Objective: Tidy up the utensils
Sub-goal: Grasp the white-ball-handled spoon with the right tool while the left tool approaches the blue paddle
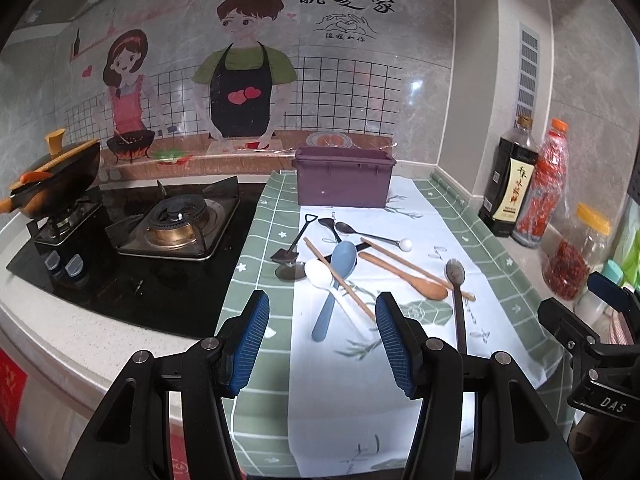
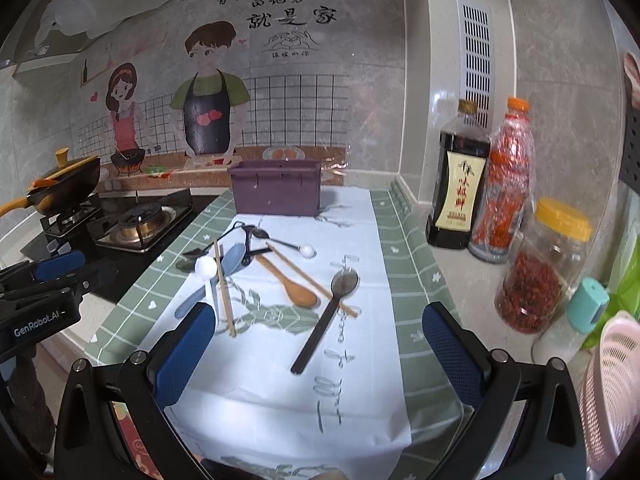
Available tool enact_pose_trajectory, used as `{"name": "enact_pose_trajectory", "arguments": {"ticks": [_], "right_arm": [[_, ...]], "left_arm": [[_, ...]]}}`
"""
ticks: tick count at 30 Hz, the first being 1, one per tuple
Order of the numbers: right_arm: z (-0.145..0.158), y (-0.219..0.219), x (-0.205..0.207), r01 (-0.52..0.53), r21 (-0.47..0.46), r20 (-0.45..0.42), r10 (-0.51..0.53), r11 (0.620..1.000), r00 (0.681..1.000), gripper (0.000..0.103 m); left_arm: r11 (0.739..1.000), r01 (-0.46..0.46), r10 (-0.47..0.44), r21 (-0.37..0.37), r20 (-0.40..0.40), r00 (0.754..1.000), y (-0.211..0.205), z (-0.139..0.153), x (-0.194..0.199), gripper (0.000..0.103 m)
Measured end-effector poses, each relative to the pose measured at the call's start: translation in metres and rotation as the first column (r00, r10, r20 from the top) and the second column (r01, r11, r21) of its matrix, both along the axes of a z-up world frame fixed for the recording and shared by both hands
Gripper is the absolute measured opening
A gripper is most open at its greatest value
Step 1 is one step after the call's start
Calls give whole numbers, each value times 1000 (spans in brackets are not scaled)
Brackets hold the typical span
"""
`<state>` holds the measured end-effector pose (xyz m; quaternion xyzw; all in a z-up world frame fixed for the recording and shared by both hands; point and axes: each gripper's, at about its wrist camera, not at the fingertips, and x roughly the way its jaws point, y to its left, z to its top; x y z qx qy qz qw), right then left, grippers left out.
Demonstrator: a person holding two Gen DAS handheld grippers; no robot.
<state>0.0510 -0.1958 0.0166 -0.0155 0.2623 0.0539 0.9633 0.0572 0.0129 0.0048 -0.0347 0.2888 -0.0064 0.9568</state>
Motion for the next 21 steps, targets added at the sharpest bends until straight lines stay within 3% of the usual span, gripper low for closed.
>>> {"name": "enact_pose_trajectory", "arguments": {"ticks": [5,14,21], "right_arm": [[11,2,21,-1,8,5,1,1000,1000,103],[17,11,76,2,-21,-8,-3,1000,1000,103],[7,-2,146,-6,-9,-141,5,1000,990,103]], "left_arm": [[1000,6,-6,25,12,1000,-2,11,22,56],[1000,20,-20,17,-34,999,10,27,85,56],[999,21,-25,-41,-84,996,37,40,158,56]]}}
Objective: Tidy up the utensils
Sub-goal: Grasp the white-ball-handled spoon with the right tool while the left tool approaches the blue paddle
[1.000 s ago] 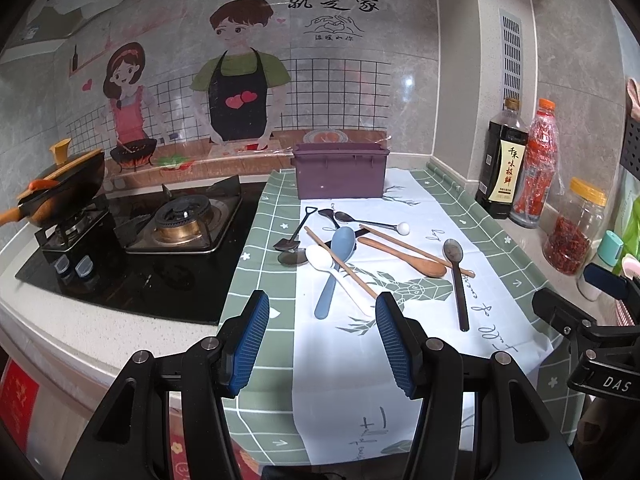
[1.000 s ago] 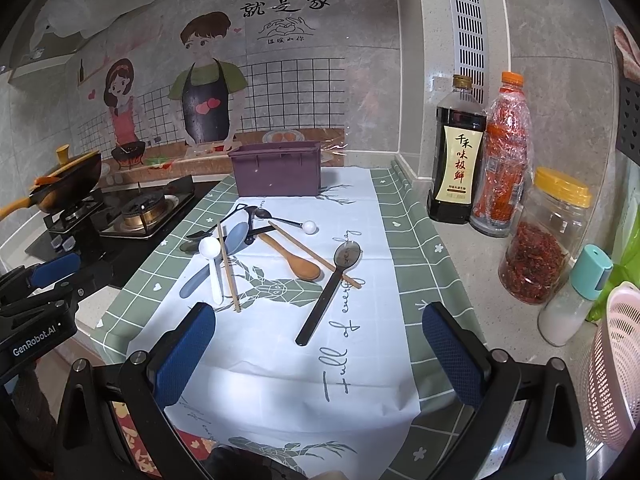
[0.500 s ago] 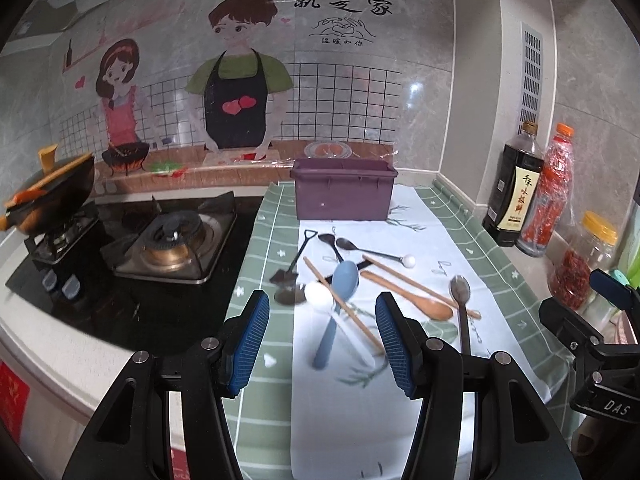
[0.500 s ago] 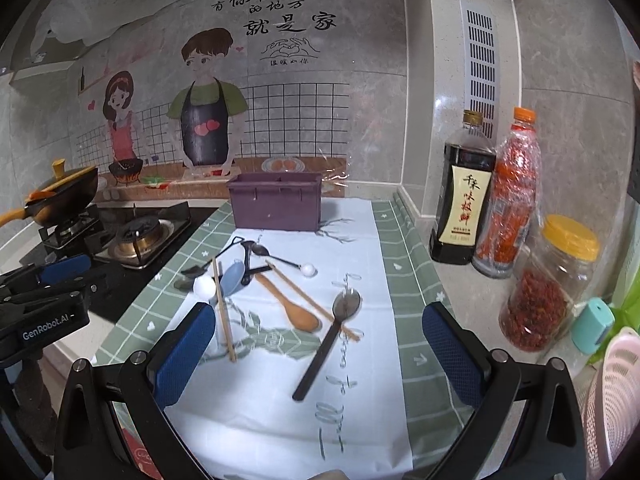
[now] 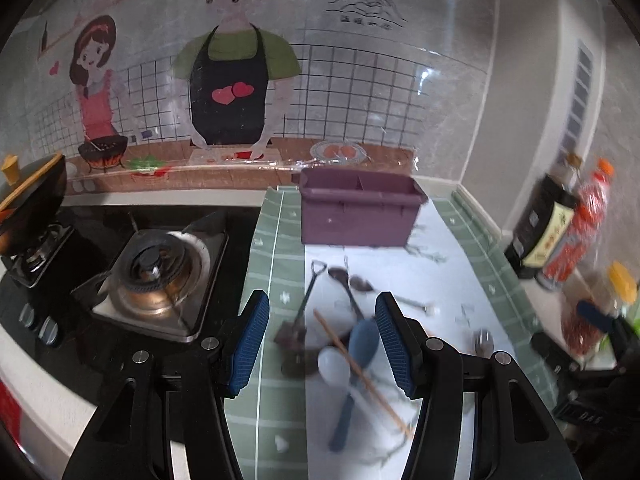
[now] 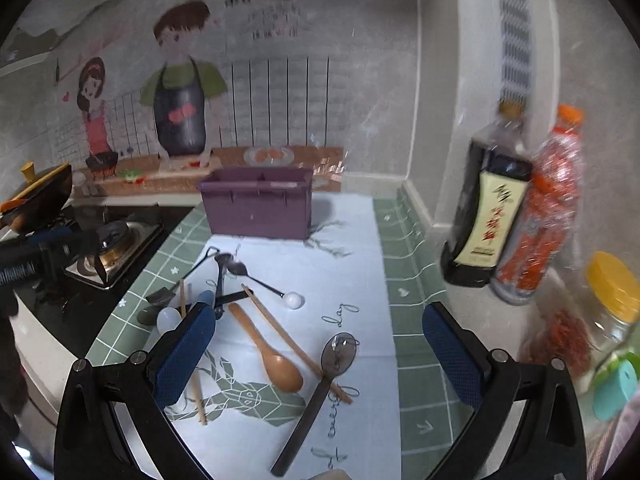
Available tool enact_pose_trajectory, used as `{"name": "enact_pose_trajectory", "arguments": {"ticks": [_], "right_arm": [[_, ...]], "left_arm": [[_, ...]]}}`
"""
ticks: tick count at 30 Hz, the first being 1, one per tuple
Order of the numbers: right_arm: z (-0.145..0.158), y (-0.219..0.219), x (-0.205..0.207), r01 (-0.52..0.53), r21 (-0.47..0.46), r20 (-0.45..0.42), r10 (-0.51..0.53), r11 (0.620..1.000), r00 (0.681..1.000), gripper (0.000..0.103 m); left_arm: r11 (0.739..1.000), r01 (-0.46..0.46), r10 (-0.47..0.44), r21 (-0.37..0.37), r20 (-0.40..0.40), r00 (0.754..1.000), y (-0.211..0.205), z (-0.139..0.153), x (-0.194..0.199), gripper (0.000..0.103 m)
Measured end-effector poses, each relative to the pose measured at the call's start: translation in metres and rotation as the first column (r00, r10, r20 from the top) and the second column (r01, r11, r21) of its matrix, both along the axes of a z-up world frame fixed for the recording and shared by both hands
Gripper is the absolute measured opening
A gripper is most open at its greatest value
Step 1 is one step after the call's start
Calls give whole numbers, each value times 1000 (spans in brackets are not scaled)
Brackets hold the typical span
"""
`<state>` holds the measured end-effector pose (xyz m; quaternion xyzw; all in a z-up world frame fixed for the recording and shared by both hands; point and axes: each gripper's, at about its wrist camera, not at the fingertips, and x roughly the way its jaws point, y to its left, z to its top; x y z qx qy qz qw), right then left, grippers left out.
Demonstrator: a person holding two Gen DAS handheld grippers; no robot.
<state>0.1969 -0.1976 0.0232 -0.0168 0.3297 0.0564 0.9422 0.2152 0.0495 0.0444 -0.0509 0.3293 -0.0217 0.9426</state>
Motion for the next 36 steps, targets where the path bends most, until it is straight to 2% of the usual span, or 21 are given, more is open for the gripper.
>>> {"name": "enact_pose_trajectory", "arguments": {"ticks": [4,10,12,14,19,20,23,26,27,28,29,31,36], "right_arm": [[-17,6,34,-2,-78,-71,-3,997,997,103],[-51,29,84,-24,-92,-176,8,995,984,99],[-66,38,106,-22,-64,-233,7,998,973,87],[-79,45,120,-11,-33,-282,2,999,959,65],[-105,56,143,39,6,-364,-34,999,931,42],[-109,57,145,31,14,-377,-24,999,926,37],[-113,57,145,7,3,-372,-6,1000,928,37],[-115,52,143,-36,33,-368,45,999,929,37],[-116,50,142,-54,37,-366,64,998,929,35],[-117,47,142,-71,36,-366,79,997,927,22],[-117,45,141,-83,40,-368,92,996,925,21],[-112,38,138,-110,42,-361,118,993,925,21],[-95,25,128,-141,27,-326,142,990,935,21]], "left_arm": [[999,33,-33,-4,-6,999,11,-1,37,56],[995,85,-87,-44,-51,995,39,-20,96,56],[994,87,-91,-60,-59,994,51,-25,113,56],[991,110,-115,-74,-58,992,59,-31,125,56],[974,200,-212,-107,-110,971,60,-57,149,56],[971,213,-227,-112,-122,966,58,-62,150,56],[964,234,-252,-124,-155,955,50,-73,148,56],[968,225,-243,-113,-180,953,39,-81,132,56],[969,218,-237,-113,-191,953,31,-85,124,56],[969,218,-239,-118,-204,949,24,-89,116,56],[967,222,-244,-123,-216,945,17,-92,109,56],[966,230,-252,-118,-234,939,2,-97,95,56],[963,267,-269,-46,-286,920,-38,-109,76,56]]}}
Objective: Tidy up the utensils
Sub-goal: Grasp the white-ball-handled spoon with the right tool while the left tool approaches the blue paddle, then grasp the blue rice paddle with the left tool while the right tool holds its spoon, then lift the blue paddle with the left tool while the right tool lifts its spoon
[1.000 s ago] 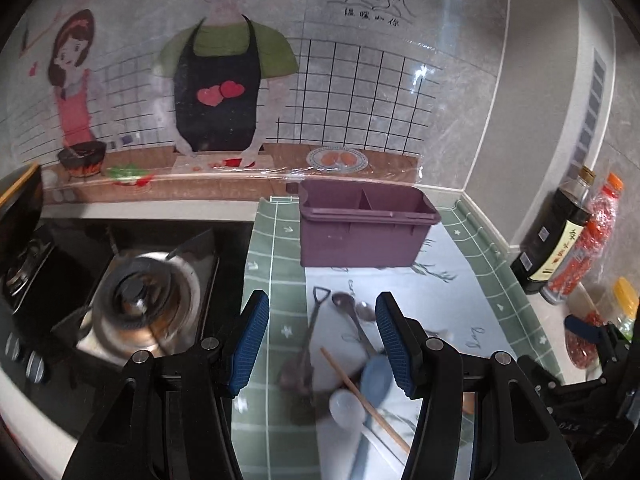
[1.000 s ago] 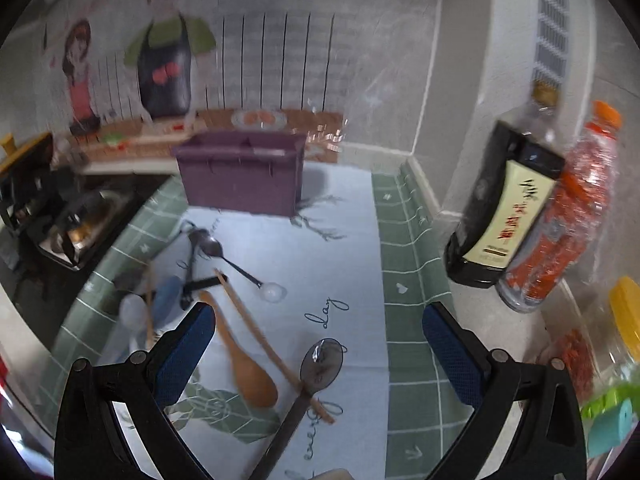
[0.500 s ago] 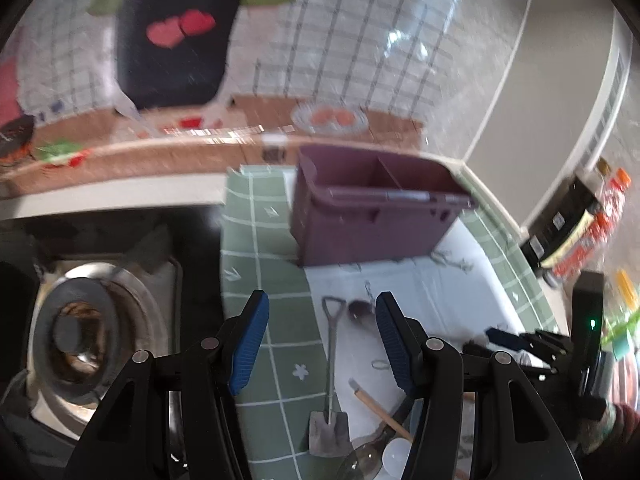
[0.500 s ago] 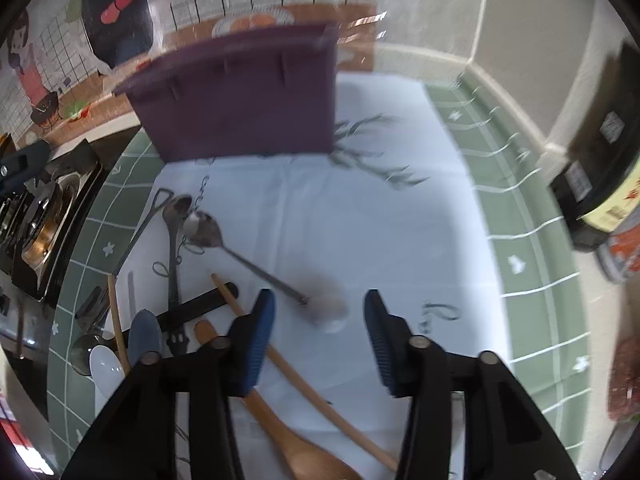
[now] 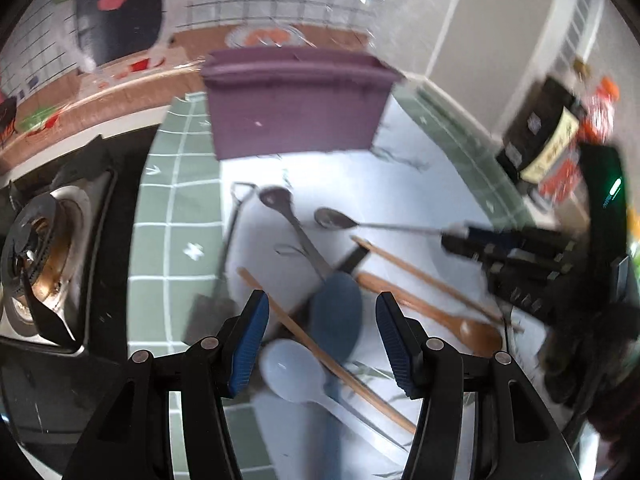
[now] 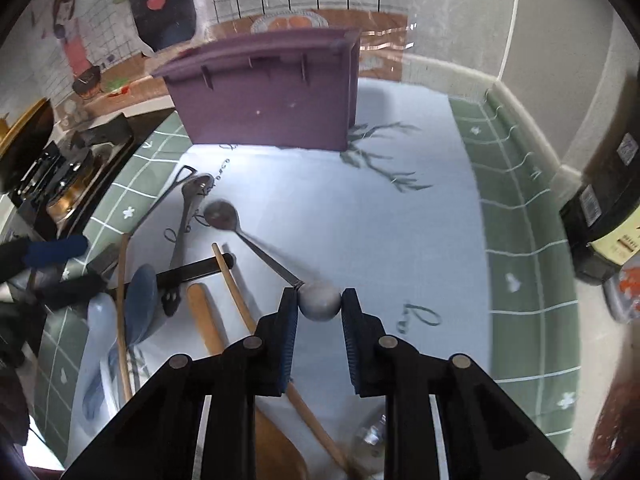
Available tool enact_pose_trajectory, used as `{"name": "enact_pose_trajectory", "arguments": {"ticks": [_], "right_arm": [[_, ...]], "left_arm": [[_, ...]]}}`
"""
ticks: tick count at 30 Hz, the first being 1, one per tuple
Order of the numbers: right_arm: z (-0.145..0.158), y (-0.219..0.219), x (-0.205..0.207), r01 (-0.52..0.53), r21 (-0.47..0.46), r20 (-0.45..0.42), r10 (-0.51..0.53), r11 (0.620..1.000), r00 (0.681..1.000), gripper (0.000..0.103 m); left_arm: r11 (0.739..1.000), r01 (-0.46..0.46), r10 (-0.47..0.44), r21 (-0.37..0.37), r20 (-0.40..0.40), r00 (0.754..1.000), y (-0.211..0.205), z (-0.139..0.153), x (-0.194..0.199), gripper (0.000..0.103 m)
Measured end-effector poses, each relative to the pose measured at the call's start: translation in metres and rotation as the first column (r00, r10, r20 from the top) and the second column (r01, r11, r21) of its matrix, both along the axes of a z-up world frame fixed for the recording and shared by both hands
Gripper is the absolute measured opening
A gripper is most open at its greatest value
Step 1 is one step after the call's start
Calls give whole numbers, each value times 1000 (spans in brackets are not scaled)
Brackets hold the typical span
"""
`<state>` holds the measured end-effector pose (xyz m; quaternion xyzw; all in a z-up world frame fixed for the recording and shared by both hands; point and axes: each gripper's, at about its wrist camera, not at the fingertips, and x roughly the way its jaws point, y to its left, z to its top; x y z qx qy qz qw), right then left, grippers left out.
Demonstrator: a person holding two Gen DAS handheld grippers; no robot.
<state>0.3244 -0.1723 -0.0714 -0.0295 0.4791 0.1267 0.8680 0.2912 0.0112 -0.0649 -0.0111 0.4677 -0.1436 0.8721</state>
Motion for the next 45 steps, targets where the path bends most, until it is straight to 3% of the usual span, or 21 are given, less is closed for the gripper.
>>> {"name": "enact_pose_trajectory", "arguments": {"ticks": [8,12,19,22,30,39,45], "right_arm": [[25,-9,-11,6,-26,81,-4,1000,997,20],[44,-13,-15,19,-62,137,-10,998,991,20],[65,-27,-10,41,-66,160,-30,997,987,20],[67,-27,-4,54,-62,161,-43,997,986,20],[74,-18,-2,44,-57,181,-33,997,983,20],[104,-10,-16,0,-69,249,17,998,968,20],[125,-6,-31,-105,-202,243,153,974,958,20]], "left_arm": [[993,-21,22,119,-7,1000,-25,-11,3,56],[994,-20,25,106,-41,999,-21,-16,12,56],[991,-73,82,112,-82,993,-16,-22,22,43],[993,-72,78,91,-72,994,-14,-22,23,35],[994,-64,63,-92,-17,998,10,0,12,35],[984,-79,97,-160,108,989,20,59,-4,35],[981,-71,96,-178,133,986,25,75,-11,35]]}}
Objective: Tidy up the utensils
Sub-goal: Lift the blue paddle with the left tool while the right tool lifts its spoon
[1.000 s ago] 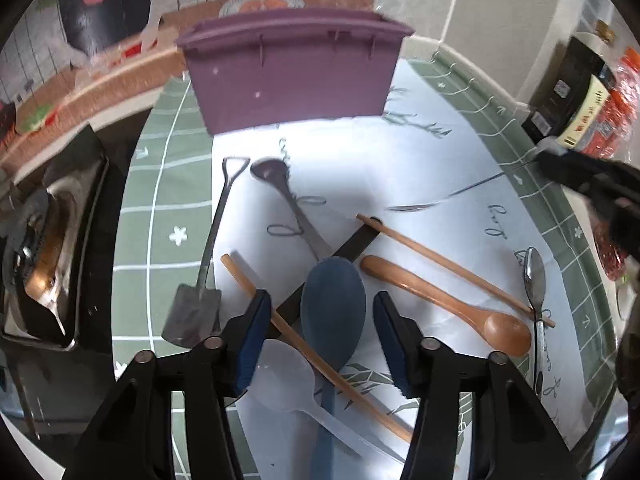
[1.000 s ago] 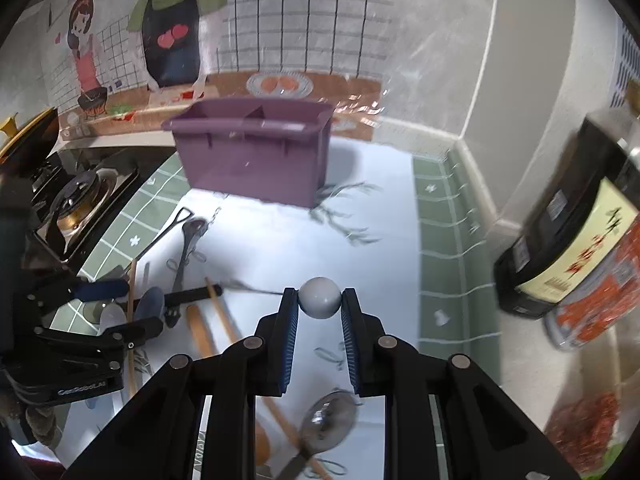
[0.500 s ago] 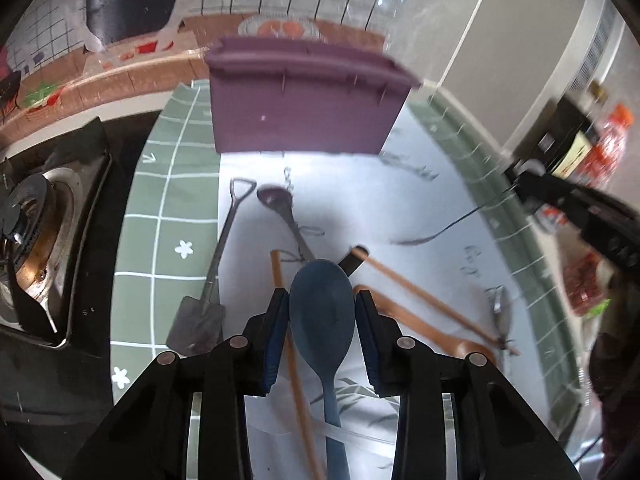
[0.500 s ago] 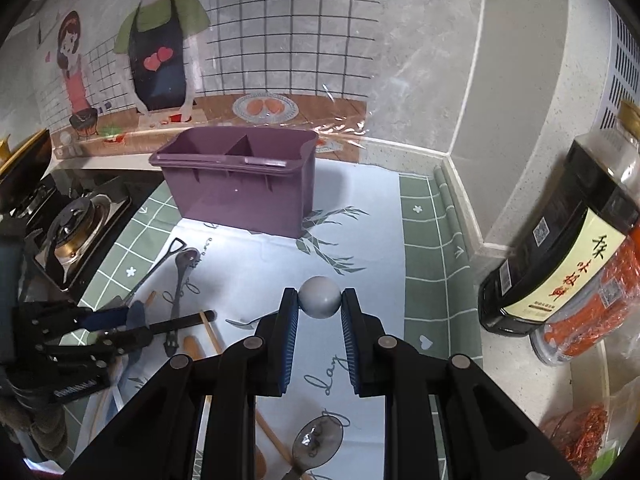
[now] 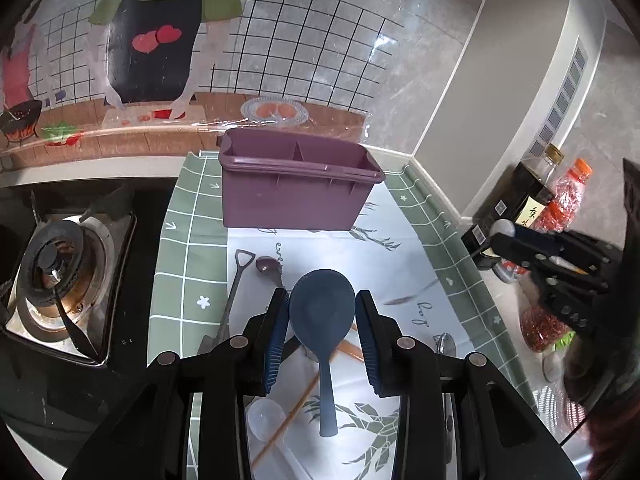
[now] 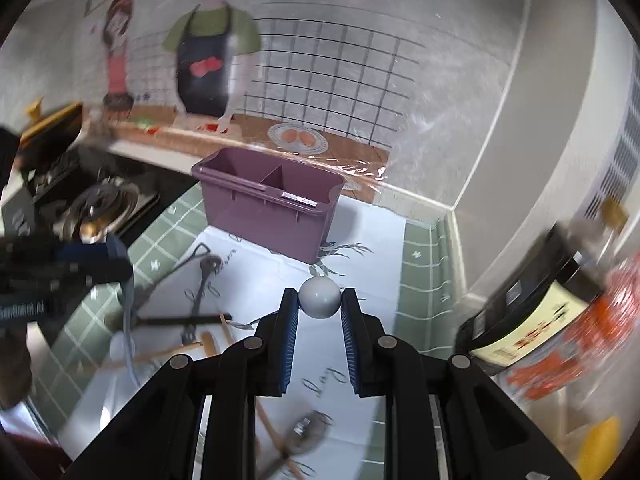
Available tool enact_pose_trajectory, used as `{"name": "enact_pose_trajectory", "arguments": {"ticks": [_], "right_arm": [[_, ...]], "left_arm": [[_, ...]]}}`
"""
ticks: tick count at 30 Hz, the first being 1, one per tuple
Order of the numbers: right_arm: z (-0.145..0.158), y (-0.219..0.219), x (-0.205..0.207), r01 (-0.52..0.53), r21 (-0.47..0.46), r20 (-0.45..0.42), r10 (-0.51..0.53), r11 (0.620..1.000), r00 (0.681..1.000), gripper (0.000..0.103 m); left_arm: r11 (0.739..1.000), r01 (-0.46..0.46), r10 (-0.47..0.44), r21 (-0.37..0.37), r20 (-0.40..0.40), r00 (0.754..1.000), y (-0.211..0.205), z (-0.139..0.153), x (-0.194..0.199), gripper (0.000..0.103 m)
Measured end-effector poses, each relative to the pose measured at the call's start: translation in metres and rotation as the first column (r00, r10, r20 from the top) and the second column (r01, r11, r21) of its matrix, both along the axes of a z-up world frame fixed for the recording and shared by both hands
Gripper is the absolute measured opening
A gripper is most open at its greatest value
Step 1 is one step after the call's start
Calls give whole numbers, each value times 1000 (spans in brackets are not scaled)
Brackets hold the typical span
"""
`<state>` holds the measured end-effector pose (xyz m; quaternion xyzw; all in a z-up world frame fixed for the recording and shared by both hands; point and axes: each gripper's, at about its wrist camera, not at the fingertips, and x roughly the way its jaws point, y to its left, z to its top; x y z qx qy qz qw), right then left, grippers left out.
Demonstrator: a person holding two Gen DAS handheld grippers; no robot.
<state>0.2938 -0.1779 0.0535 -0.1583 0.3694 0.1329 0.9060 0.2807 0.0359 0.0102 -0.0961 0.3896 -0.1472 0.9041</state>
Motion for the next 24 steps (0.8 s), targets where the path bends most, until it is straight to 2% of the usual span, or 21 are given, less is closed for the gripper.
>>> {"name": "enact_pose_trajectory", "arguments": {"ticks": [4,8,17,24], "right_arm": [[3,5,-9,-69,-146,-33,64,987,997,20],[-12,9,-7,-92,-180,-69,81,979,994,20],[-45,16,15,-59,-15,-122,57,998,991,20],[-57,18,29,-5,147,-142,26,989,990,20]], "left_arm": [[1000,-14,14,-18,0,1000,3,-2,-2,35],[999,-26,26,-34,-18,999,6,-7,-3,35],[997,-61,59,-37,-57,997,17,-18,-1,35],[997,-67,64,-37,-78,995,21,-25,0,35]]}}
